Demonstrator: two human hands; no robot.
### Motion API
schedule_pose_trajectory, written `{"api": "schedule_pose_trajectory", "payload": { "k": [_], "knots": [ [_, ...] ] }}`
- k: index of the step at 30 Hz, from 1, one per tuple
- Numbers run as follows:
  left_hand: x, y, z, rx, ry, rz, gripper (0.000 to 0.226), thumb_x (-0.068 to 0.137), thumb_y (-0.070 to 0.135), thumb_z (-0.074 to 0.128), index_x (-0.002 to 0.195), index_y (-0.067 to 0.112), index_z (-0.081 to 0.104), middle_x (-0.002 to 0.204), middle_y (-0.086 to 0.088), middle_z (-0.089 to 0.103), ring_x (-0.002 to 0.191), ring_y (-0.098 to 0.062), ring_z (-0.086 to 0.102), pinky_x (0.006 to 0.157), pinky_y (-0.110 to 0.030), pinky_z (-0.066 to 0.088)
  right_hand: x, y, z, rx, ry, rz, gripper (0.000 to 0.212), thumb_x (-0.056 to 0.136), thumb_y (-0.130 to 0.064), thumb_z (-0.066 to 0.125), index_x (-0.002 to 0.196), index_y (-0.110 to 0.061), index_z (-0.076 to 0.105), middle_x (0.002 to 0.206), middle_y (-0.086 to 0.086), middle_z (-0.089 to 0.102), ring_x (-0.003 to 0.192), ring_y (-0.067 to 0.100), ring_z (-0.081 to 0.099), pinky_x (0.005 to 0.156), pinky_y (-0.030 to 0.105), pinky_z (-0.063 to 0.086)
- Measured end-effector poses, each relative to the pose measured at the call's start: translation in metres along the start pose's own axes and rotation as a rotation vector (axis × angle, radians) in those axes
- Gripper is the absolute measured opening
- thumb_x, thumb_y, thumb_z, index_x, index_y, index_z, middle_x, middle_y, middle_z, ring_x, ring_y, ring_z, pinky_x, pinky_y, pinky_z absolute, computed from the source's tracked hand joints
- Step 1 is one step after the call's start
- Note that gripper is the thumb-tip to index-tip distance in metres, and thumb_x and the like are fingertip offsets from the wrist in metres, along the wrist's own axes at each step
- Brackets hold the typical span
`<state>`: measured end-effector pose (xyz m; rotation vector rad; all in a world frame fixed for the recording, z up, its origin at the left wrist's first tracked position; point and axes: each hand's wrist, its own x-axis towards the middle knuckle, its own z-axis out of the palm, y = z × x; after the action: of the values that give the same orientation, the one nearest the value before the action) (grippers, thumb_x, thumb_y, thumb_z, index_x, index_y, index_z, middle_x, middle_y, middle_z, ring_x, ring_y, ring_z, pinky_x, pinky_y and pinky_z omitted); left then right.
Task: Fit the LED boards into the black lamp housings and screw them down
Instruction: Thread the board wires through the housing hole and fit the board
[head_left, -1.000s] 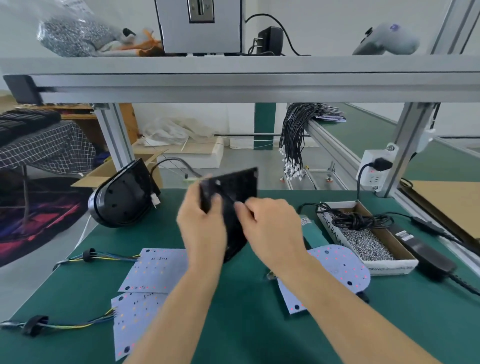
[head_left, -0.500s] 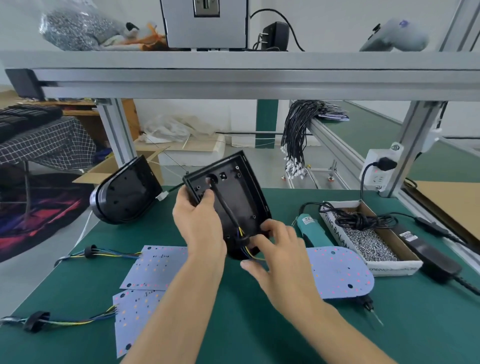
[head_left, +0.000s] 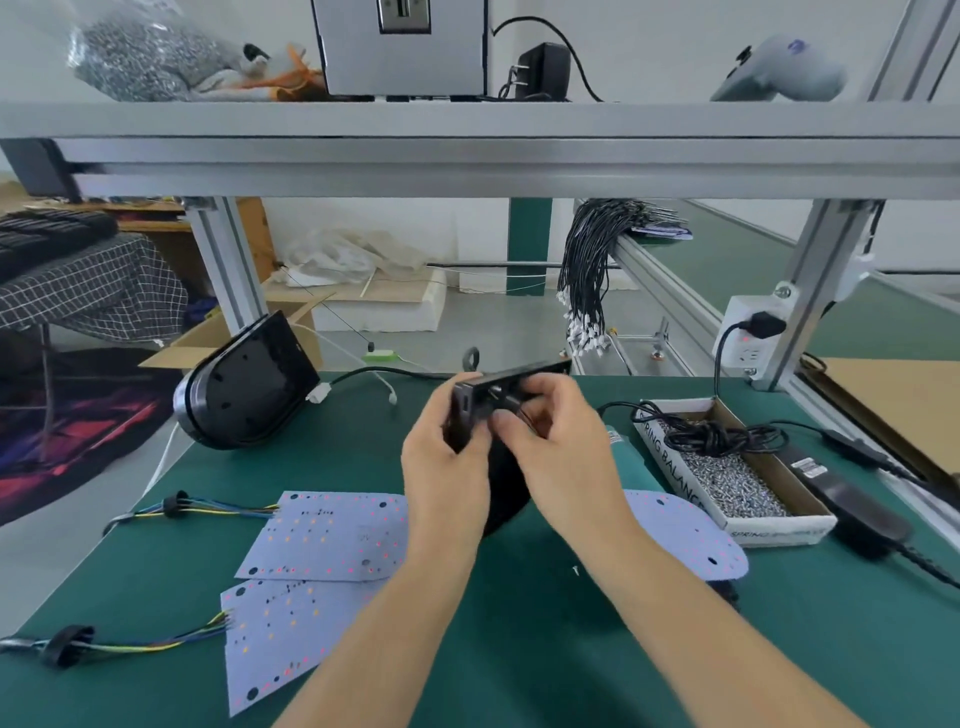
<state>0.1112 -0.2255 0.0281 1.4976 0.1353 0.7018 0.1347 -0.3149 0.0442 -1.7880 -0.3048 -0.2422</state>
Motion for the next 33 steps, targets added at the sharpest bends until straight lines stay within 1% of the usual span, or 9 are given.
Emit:
{"api": "schedule_pose_trajectory", "payload": {
  "k": [4,6,9,12,17,26,28,30,33],
  "knots": [
    [0.001,0.000,-0.005,-0.089,-0.009,-0.064,0.056,0.072,-0.020,0.051,0.103,0.025,0.066,0.091,0.007,0.073,0.088,-0.009,0.067,0.076,-0.017,0.051,0.007,-0.002,0.003,0.050,0.085,0.055,0.016,0.078,-0.016,0.075,0.089,-0.023,0.066,0.079,-0.011,0.068,0.073,0.002,0.063,0.068,0.020,0.050],
    [-0.001,0.000,-0.007,-0.069,-0.020,-0.070,0.063,0.069,-0.021,0.050,0.102,0.030,0.066,0.088,0.008,0.073,0.086,-0.010,0.067,0.073,-0.017,0.052,0.004,0.000,0.005,0.033,0.113,0.004,0.009,0.082,-0.013,0.072,0.087,-0.020,0.071,0.077,-0.014,0.069,0.070,-0.002,0.062,0.068,0.015,0.047],
    [-0.005,0.002,-0.009,-0.063,-0.066,-0.071,0.070,0.066,-0.023,0.046,0.100,0.034,0.068,0.082,0.008,0.071,0.078,-0.009,0.064,0.070,-0.021,0.053,0.001,-0.002,0.011,0.038,0.121,-0.087,0.020,0.084,-0.006,0.068,0.079,-0.025,0.069,0.081,-0.014,0.063,0.076,-0.002,0.059,0.070,0.009,0.041],
    [-0.004,0.004,-0.012,-0.049,-0.021,-0.079,0.070,0.064,-0.025,0.045,0.100,0.031,0.068,0.095,0.007,0.063,0.087,-0.015,0.064,0.078,-0.028,0.052,0.003,-0.006,0.013,0.057,0.080,-0.066,0.022,0.082,-0.005,0.070,0.072,-0.024,0.068,0.081,-0.009,0.060,0.072,-0.004,0.057,0.068,0.007,0.040],
    [-0.007,0.012,-0.010,0.034,0.004,0.020,0.074,0.061,-0.026,0.041,0.101,0.031,0.066,0.096,0.000,0.051,0.081,-0.010,0.054,0.072,-0.018,0.048,0.006,-0.009,0.016,0.157,0.110,0.032,0.021,0.076,-0.013,0.077,0.061,-0.019,0.064,0.060,-0.008,0.062,0.053,0.003,0.050,0.054,0.015,0.040],
    [-0.016,0.010,-0.001,0.167,-0.011,0.078,0.068,0.061,-0.018,0.041,0.110,0.019,0.068,0.085,0.017,0.043,0.076,-0.004,0.050,0.066,-0.009,0.041,0.006,-0.012,0.028,0.154,0.356,0.105,0.037,0.075,0.001,0.063,0.048,-0.020,0.048,0.038,-0.015,0.045,0.043,0.004,0.038,0.048,0.016,0.031],
    [-0.014,0.012,0.000,0.158,-0.030,0.105,0.075,0.061,-0.021,0.042,0.110,0.030,0.068,0.089,0.017,0.047,0.081,-0.002,0.054,0.072,-0.011,0.045,0.002,-0.013,0.028,0.248,0.379,0.084,0.035,0.076,0.003,0.063,0.051,-0.019,0.049,0.041,-0.015,0.046,0.044,0.003,0.036,0.049,0.018,0.032],
    [-0.010,0.015,-0.003,0.097,-0.037,0.102,0.077,0.060,-0.020,0.041,0.101,0.041,0.065,0.099,0.012,0.054,0.087,-0.006,0.057,0.077,-0.018,0.049,-0.009,-0.014,0.024,0.335,0.252,0.034,0.025,0.081,0.001,0.060,0.064,-0.017,0.061,0.055,-0.015,0.057,0.052,0.002,0.047,0.054,0.018,0.040],
    [0.005,0.013,-0.008,-0.002,-0.023,0.014,0.072,0.063,-0.024,0.038,0.099,0.032,0.067,0.110,-0.011,0.060,0.098,-0.023,0.061,0.090,-0.039,0.053,-0.025,-0.010,0.023,0.171,-0.046,-0.049,0.029,0.095,-0.009,0.049,0.113,-0.022,0.068,0.096,-0.003,0.068,0.090,0.009,0.063,0.082,0.024,0.050]
  ]
}}
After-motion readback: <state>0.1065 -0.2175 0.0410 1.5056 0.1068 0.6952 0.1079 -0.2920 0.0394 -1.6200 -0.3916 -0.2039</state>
